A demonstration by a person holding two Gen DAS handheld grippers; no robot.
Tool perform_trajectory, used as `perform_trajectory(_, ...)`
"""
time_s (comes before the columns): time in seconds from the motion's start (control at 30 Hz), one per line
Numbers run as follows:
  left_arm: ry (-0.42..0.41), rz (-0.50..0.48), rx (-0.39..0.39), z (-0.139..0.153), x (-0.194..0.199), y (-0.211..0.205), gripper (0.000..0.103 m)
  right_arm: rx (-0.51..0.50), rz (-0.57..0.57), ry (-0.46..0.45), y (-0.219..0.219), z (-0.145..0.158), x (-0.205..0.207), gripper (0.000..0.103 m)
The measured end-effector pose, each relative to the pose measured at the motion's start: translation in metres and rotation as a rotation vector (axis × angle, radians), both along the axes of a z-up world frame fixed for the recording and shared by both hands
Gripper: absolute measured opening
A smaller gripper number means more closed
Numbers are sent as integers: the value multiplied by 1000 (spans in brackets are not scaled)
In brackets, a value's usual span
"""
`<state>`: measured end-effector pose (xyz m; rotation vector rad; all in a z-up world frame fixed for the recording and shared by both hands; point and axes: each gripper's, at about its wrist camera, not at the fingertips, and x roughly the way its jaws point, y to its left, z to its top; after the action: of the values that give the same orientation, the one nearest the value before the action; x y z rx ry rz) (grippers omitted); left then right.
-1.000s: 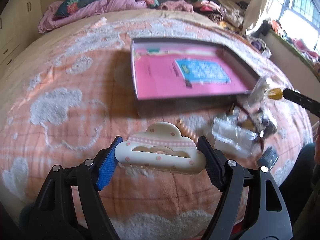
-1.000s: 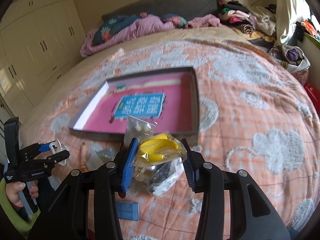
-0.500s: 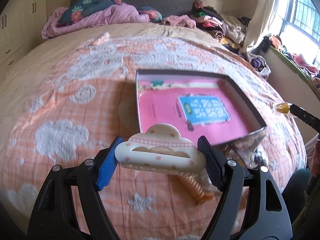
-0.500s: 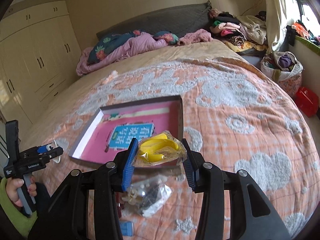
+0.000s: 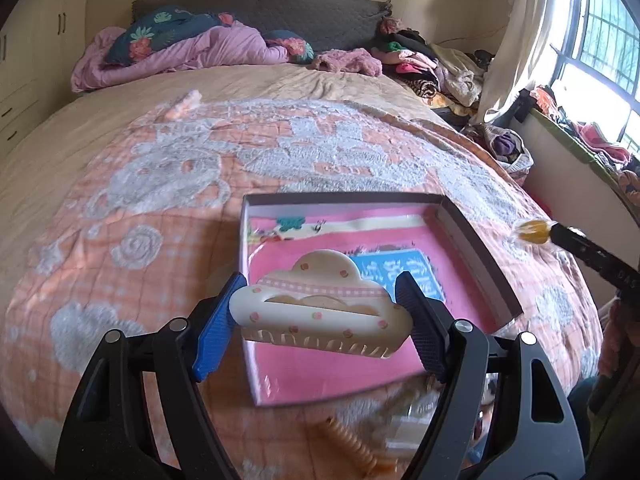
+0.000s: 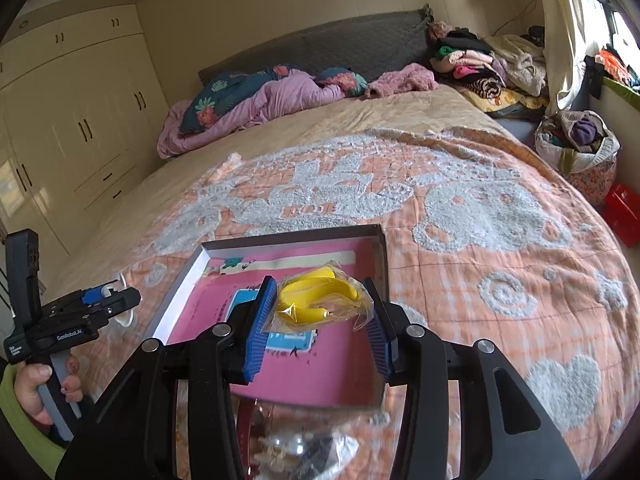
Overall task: Organize jewelry
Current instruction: 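Carry the claw clip into the box with the left tool while the right tool carries the ring bag, then release the claw clip in the box with the left tool while the right tool drops the yellow ring bag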
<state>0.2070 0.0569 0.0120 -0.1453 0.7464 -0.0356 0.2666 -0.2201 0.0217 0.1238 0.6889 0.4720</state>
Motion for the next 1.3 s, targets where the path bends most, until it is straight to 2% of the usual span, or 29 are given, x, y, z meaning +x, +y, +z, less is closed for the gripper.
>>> perform_trajectory(0.2, 18, -2, -32, -12, 26, -1, 68, -25, 25, 26, 22, -14, 29, 41)
perform_trajectory(0.4, 47, -12, -23, -35, 40, -3, 68, -70, 64, 62, 45, -37, 46, 41)
perform_trajectory(0.77, 136, -54, -14, -73, 51, -10, 68, -84, 84, 159, 50, -81, 55, 42)
perform_trajectory(0.83, 154, -47, -12, -78, 53, -9, 68, -89, 91, 173, 51, -86, 53, 44)
perform_trajectory(0.87, 158, -44, -15, -79, 53, -8, 69, -88, 94, 181, 50, -88, 52, 50)
perform_trajectory(0.9, 160, -45, -19, -80, 53, -8, 69, -87, 93, 182, 50, -89, 52, 51)
perform_trajectory(0.97, 158, -48, -10, -79, 53, -9, 78, -86, 86, 182, 48, -91, 51, 59)
perform_trajectory(1.03, 153, -46, -7, -77, 53, -8, 79, -79, 73, 186, 45, -91, 50, 64)
perform_trajectory(1.13, 137, -42, -12, -73, 50, -5, 80, -68, 69, 165, 38, -85, 46, 68)
perform_trajectory(1.3, 100, -42, -14, -62, 43, -5, 89, -28, 47, 133, 24, -68, 41, 77)
